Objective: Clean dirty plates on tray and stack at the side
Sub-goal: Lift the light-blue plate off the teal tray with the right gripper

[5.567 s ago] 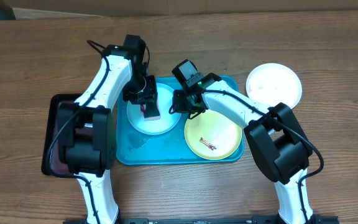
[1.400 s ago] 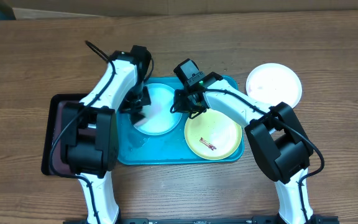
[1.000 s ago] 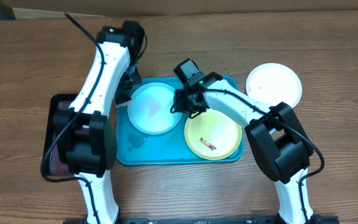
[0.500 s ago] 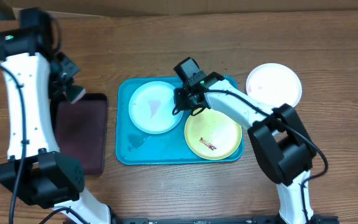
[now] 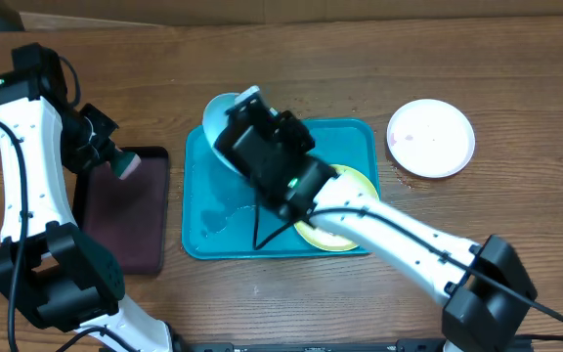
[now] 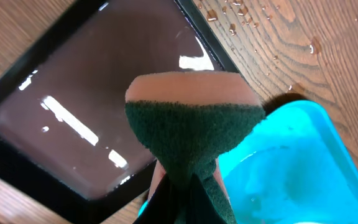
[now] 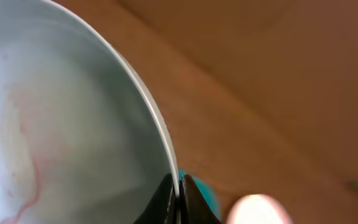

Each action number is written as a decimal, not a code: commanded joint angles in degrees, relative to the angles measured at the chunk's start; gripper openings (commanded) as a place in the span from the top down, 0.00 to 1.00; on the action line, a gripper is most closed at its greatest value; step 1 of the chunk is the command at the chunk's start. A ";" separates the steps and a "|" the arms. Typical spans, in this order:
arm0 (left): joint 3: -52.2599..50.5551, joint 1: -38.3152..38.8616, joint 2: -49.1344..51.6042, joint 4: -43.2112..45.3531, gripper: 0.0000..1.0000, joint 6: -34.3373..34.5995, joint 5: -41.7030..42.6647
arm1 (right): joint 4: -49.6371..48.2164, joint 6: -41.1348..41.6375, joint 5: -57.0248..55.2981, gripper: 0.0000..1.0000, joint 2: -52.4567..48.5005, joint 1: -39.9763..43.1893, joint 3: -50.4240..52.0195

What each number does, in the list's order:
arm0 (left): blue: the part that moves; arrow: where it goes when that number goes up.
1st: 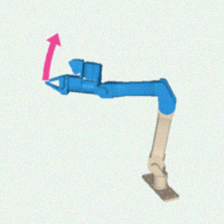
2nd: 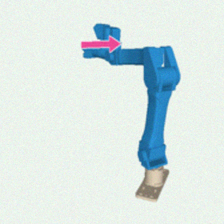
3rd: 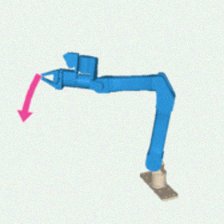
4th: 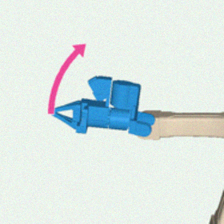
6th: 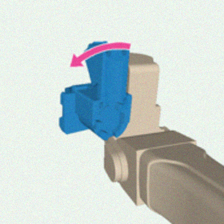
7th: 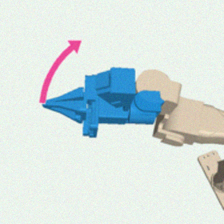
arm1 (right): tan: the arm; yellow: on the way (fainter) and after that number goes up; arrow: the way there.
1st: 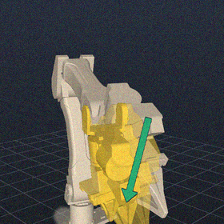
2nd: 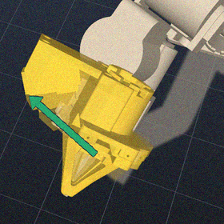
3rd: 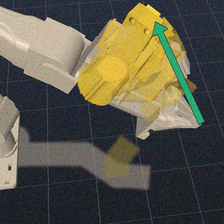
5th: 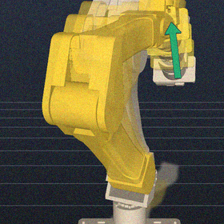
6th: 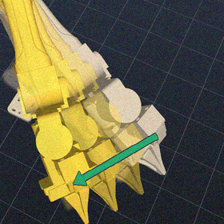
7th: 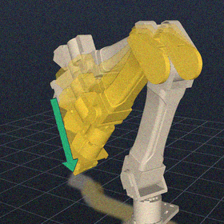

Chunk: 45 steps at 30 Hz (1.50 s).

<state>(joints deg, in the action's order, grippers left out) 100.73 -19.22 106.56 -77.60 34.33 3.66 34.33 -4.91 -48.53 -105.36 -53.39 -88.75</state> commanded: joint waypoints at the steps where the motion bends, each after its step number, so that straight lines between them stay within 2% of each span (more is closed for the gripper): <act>1: -2.49 -0.02 0.02 1.53 0.96 -0.92 1.95 | -2.25 -10.97 -18.78 0.96 0.57 -2.62 -0.26; 10: -3.69 -0.04 0.02 2.54 0.96 -1.11 1.95 | -7.43 -19.23 -28.48 0.96 0.57 -6.54 -0.26; 24: -3.74 0.17 0.02 2.86 0.96 -1.14 1.95 | -10.05 -19.23 -28.52 0.96 0.57 -6.91 -0.26; 30: -3.74 0.17 0.02 2.89 0.96 -1.51 1.95 | -10.14 -12.22 -25.99 0.96 0.57 -4.57 -0.26; 32: -3.74 0.17 0.02 2.89 0.96 -1.57 1.95 | -10.21 -9.33 -21.70 0.96 0.57 -4.20 -0.26; 33: -3.74 0.20 0.02 2.89 0.96 -1.57 1.97 | -7.15 -10.47 -13.31 0.96 0.57 -3.85 -0.26; 35: -3.74 0.17 0.02 2.86 0.96 -1.60 1.97 | -3.50 -10.49 -13.97 0.96 0.57 -2.93 -0.24; 37: -3.80 0.20 0.02 2.86 0.96 -2.12 1.97 | -2.62 -3.37 -18.69 0.96 0.57 -1.29 -0.26; 39: -3.89 0.17 0.02 2.84 0.96 -2.21 1.97 | -1.81 9.73 -17.49 0.96 0.57 1.33 -0.24; 42: -3.89 0.17 0.02 2.84 0.96 -2.23 1.97 | 1.81 16.24 -2.10 0.96 0.57 5.73 -0.24; 45: -3.89 0.20 0.02 2.86 0.96 -2.67 1.99 | 5.97 29.33 8.41 0.96 0.57 12.59 -0.26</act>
<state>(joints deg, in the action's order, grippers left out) 97.41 -19.22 106.56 -74.96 33.06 4.99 38.30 5.58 -53.80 -105.43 -47.27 -88.71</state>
